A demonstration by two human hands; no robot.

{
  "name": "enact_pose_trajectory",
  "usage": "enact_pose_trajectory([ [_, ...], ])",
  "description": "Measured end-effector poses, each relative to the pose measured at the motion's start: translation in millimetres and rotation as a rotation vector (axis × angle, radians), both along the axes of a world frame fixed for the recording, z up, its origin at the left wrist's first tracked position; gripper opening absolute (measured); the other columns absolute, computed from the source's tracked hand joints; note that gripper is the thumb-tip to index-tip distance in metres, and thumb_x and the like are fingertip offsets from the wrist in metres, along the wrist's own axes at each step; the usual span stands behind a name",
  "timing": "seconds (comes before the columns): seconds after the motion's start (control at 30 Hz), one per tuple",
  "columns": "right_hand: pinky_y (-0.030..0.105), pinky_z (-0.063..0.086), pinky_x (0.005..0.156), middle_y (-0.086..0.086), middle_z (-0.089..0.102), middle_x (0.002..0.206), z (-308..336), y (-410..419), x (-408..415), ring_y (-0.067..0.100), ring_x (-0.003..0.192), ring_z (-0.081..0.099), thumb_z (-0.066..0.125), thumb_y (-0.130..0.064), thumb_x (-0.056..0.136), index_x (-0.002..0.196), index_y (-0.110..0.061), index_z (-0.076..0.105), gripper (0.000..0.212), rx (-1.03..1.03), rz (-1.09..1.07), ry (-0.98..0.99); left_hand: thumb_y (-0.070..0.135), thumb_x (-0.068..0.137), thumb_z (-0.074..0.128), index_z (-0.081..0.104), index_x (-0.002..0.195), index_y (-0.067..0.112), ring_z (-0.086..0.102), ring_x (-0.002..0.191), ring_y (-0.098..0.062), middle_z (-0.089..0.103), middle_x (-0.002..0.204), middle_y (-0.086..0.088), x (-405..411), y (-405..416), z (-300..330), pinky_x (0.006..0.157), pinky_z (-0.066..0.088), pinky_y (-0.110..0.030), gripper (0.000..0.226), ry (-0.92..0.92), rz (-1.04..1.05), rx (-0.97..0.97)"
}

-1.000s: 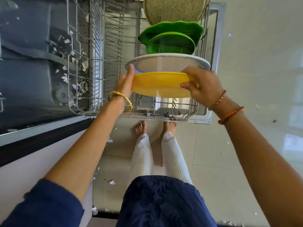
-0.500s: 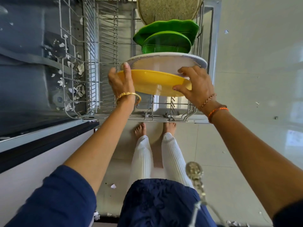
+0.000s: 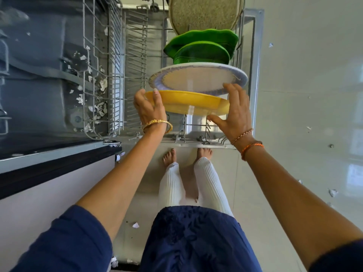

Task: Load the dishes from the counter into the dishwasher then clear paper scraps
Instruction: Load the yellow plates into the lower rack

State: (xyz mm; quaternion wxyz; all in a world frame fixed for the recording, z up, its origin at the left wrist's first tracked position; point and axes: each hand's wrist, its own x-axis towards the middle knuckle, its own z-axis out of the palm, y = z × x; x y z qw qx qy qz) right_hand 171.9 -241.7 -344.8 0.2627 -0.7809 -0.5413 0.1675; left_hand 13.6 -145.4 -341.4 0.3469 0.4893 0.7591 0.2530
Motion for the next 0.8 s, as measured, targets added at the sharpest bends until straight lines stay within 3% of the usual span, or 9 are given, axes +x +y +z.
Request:
enact_pose_trajectory([
  [0.1,0.040,0.047,0.076,0.020,0.056,0.106,27,7,1,0.034,0.095,0.053,0.067,-0.036,0.066,0.110,-0.011,0.046,0.054,0.096,0.020,-0.032,0.010,0.094,0.046,0.039,0.129,-0.004,0.045,0.119,-0.027,0.040,0.134,-0.021,-1,-4,20,0.085,0.032,-0.015,0.038,0.043,-0.107,0.053],
  [0.23,0.028,0.040,0.067,0.015,0.053,0.089,87,10,-9,0.017,0.083,0.041,0.057,-0.032,0.075,0.094,-0.016,0.041,0.030,0.282,0.015,0.015,0.002,0.090,0.049,0.049,0.118,-0.007,0.051,0.112,-0.034,0.050,0.122,-0.024,-8,-2,77,0.094,0.042,-0.032,0.030,-0.011,-0.194,0.186],
  [0.3,0.022,0.033,0.068,0.013,0.050,0.084,121,14,-24,0.014,0.080,0.037,0.055,-0.030,0.076,0.089,-0.017,0.039,0.024,0.348,-0.004,0.064,0.001,0.087,0.051,0.058,0.105,-0.008,0.055,0.103,-0.036,0.054,0.110,-0.025,-13,0,115,0.090,0.039,-0.024,0.020,-0.001,-0.273,0.314],
  [0.4,0.017,0.029,0.068,0.007,0.044,0.082,189,30,-60,0.009,0.078,0.033,0.056,-0.026,0.073,0.086,-0.019,0.037,0.024,0.444,-0.055,0.191,0.006,0.089,0.049,0.061,0.097,-0.004,0.053,0.096,-0.022,0.054,0.105,-0.022,-26,-2,194,0.085,0.044,-0.024,0.018,-0.001,-0.309,0.517],
  [0.5,0.026,0.039,0.073,-0.003,0.039,0.086,253,46,-98,0.011,0.081,0.038,0.059,-0.021,0.076,0.092,-0.013,0.044,0.023,0.577,-0.095,0.362,-0.002,0.090,0.042,0.057,0.101,-0.007,0.046,0.093,-0.010,0.050,0.106,-0.025,-52,-8,265,0.085,0.045,-0.020,0.019,-0.002,-0.193,0.766],
  [0.6,0.019,0.037,0.074,-0.009,0.039,0.089,318,57,-137,0.014,0.082,0.042,0.060,-0.020,0.078,0.098,-0.008,0.048,0.026,0.690,-0.021,0.510,-0.007,0.088,0.038,0.054,0.101,-0.010,0.047,0.096,-0.018,0.042,0.110,-0.013,-89,-20,326,0.075,0.053,-0.046,0.020,-0.040,-0.010,0.986],
  [0.67,0.019,0.038,0.073,-0.001,0.043,0.092,358,56,-170,0.017,0.081,0.045,0.058,-0.023,0.077,0.100,-0.006,0.050,0.029,0.739,0.059,0.605,-0.008,0.087,0.039,0.053,0.101,-0.011,0.048,0.100,-0.019,0.036,0.114,-0.003,-123,-40,360,0.070,0.053,-0.052,0.020,-0.014,0.110,1.113],
  [0.8,0.035,0.045,0.069,0.003,0.048,0.093,415,27,-252,0.022,0.080,0.050,0.058,-0.025,0.079,0.096,-0.023,0.047,0.020,0.782,0.255,0.781,-0.005,0.087,0.040,0.053,0.104,-0.011,0.038,0.109,0.010,0.033,0.120,-0.013,-204,-103,405,0.067,0.052,-0.032,0.022,0.156,0.264,1.237],
])
